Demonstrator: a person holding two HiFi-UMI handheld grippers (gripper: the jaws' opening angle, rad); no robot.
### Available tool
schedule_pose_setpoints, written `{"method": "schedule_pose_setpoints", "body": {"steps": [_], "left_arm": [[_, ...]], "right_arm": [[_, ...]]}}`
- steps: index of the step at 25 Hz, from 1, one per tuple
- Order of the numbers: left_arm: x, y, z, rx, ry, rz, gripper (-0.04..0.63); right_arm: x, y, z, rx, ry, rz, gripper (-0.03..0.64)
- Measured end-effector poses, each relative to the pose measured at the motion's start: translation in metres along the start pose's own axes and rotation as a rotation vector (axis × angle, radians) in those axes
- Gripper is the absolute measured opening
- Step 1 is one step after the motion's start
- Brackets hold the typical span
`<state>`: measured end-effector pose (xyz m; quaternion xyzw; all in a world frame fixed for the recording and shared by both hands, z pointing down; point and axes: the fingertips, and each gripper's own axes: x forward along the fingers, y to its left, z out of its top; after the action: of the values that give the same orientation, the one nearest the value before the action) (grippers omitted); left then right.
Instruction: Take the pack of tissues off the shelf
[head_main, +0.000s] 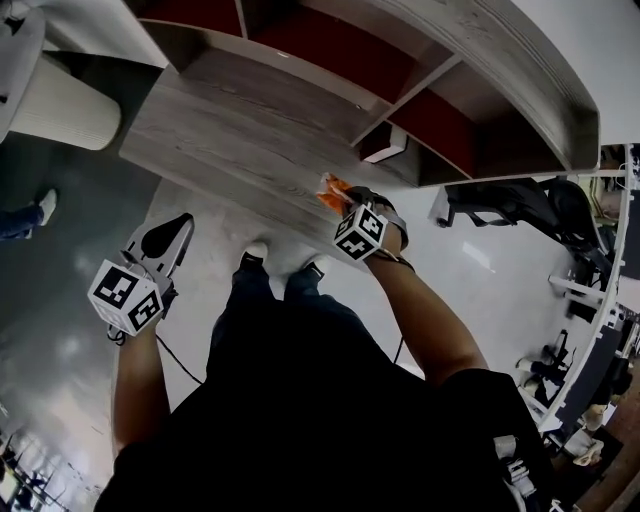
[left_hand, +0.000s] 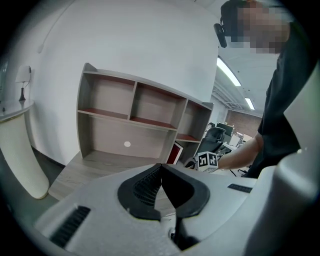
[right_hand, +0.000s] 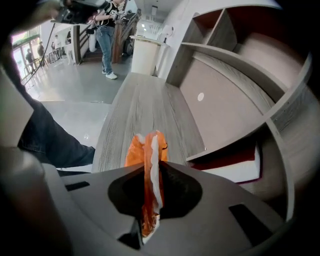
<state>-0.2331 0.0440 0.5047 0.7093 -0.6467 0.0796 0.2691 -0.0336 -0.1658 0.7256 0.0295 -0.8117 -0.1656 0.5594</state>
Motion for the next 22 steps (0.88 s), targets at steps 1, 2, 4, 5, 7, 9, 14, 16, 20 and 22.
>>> {"method": "schedule_pose_setpoints", "body": {"steps": [1, 2, 4, 5, 7, 9, 14, 16, 20, 22], "left_arm": [[-0.001, 0.001, -0.003, -0.006, 0.002, 0.007, 0.018], [-0.003, 0.002, -0.005, -0.012, 0.005, 0.013, 0.018], [-0.005, 0.003, -0.011, -0.021, 0.012, 0.022, 0.018], [-0.006, 0.003, -0.014, -0.024, 0.017, 0.024, 0.018], [-0.008, 0.003, -0.021, -0.029, 0.028, 0.029, 0.018], [-0.011, 0.005, -0.026, -0.036, 0.041, 0.038, 0.018], [-0.015, 0.005, -0.033, -0.047, 0.061, 0.052, 0.018], [-0.015, 0.003, -0.033, -0.048, 0.064, 0.053, 0.018], [-0.012, -0.001, -0.031, -0.048, 0.067, 0.051, 0.018], [-0.010, -0.002, -0.033, -0.052, 0.069, 0.050, 0.018]], "right_arm": [[0.007, 0.003, 0.000, -0.008, 0.002, 0.011, 0.021], [0.014, 0.007, 0.000, -0.015, 0.004, 0.021, 0.021], [0.026, 0.013, -0.002, -0.030, 0.013, 0.036, 0.021], [0.032, 0.016, -0.004, -0.036, 0.019, 0.042, 0.021], [0.041, 0.020, -0.006, -0.044, 0.030, 0.048, 0.021], [0.049, 0.023, -0.007, -0.051, 0.037, 0.054, 0.021], [0.065, 0.032, -0.009, -0.074, 0.046, 0.066, 0.021], [0.068, 0.035, -0.009, -0.076, 0.047, 0.073, 0.021], [0.075, 0.038, -0.012, -0.073, 0.051, 0.080, 0.021], [0.077, 0.041, -0.015, -0.070, 0.053, 0.087, 0.021]]}}
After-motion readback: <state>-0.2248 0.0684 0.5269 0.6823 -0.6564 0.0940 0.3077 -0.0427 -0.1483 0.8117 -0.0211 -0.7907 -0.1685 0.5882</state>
